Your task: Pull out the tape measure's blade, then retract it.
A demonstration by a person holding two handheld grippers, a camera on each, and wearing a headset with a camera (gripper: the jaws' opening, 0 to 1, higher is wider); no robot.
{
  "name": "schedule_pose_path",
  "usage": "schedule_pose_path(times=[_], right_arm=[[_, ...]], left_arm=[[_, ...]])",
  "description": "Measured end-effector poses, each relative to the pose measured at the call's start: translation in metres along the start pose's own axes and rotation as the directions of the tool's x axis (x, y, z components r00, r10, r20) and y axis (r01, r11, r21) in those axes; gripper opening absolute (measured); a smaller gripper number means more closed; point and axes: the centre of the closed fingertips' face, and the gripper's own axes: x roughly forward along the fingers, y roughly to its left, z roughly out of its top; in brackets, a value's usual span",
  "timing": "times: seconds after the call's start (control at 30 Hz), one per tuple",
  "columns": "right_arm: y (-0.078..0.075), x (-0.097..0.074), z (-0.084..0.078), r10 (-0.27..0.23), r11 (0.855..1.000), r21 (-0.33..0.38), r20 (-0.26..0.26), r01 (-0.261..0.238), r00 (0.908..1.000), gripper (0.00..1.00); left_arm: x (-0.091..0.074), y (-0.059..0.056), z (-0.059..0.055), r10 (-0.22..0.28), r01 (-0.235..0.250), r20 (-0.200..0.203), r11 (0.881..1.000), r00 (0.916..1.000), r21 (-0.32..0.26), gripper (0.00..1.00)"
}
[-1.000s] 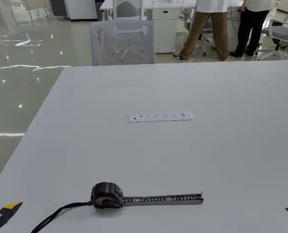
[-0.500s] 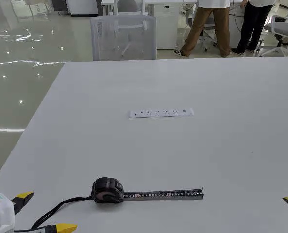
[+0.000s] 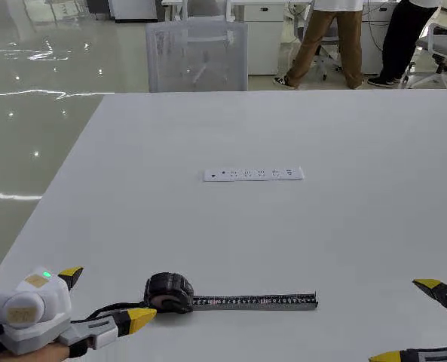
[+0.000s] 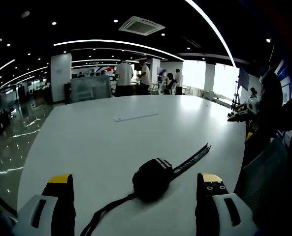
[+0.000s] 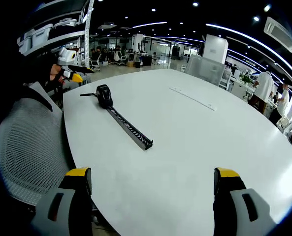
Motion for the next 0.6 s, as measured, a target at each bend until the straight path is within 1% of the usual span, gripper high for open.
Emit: schedule_pose_path(times=[0.03, 0.07, 0.1, 0.13, 0.17, 0.33, 0.37, 0.4, 0.43, 0.5, 0.57, 0.6], right_arm=[[0.0, 0.003, 0.001, 0.007, 1.0, -0.007, -0.006, -0.007, 1.0, 1.0], [0.0, 0.005, 0.001, 0.014, 1.0, -0.011, -0.01, -0.014, 0.9999, 1.0], [0.001, 0.007, 0.002, 0.022, 1.0, -0.017, -0.015, -0.022, 0.9996, 1.0], [0.001, 0.009, 0.002, 0.026, 0.999, -0.021, -0.019, -0.026, 0.9995, 1.0], [0.001, 0.011, 0.002, 0.03, 0.999, -0.026, -0.023, -0.031, 0.9993, 1.0], [0.001, 0.019, 0.005, 0.049, 0.998, -0.044, -0.034, -0.051, 0.9982, 1.0], [0.001, 0.021, 0.006, 0.052, 0.997, -0.051, -0.037, -0.053, 0.998, 1.0], [0.002, 0.022, 0.007, 0.056, 0.997, -0.058, -0.037, -0.058, 0.9978, 1.0], [0.003, 0.023, 0.008, 0.061, 0.996, -0.063, -0.037, -0.063, 0.9975, 1.0], [0.004, 0.025, 0.009, 0.068, 0.995, -0.07, -0.04, -0.071, 0.9969, 1.0], [0.005, 0.028, 0.009, 0.077, 0.994, -0.077, -0.047, -0.08, 0.996, 1.0], [0.006, 0.029, 0.009, 0.081, 0.993, -0.083, -0.052, -0.085, 0.9953, 1.0]], left_arm=[[0.004, 0.001, -0.004, 0.026, -0.027, -0.033, 0.999, 0.9991, -0.032, 1.0], [0.007, 0.0, -0.006, 0.03, -0.032, -0.042, 0.998, 0.9987, -0.062, 1.0], [0.014, -0.004, -0.004, 0.015, -0.017, -0.027, 0.996, 0.9995, -0.091, 1.0], [0.016, -0.006, -0.004, 0.01, -0.012, -0.025, 0.994, 0.9996, -0.104, 1.0], [0.019, -0.007, -0.004, 0.012, -0.014, -0.022, 0.995, 0.9997, -0.104, 1.0], [0.031, -0.019, -0.007, 0.024, -0.027, -0.031, 0.996, 0.9992, -0.087, 1.0], [0.033, -0.019, -0.01, 0.054, -0.057, -0.035, 0.995, 0.9979, -0.088, 1.0], [0.034, -0.017, -0.013, 0.098, -0.101, -0.033, 0.99, 0.9946, -0.1, 1.0], [0.037, -0.024, -0.017, 0.092, -0.095, -0.033, 0.992, 0.9952, -0.084, 1.0], [0.039, -0.029, -0.022, 0.104, -0.105, -0.03, 0.993, 0.9941, -0.054, 1.0], [0.043, -0.03, -0.026, 0.11, -0.114, -0.046, 0.99, 0.9928, -0.083, 1.0], [0.045, -0.032, -0.025, 0.109, -0.112, -0.036, 0.987, 0.9934, -0.118, 1.0]])
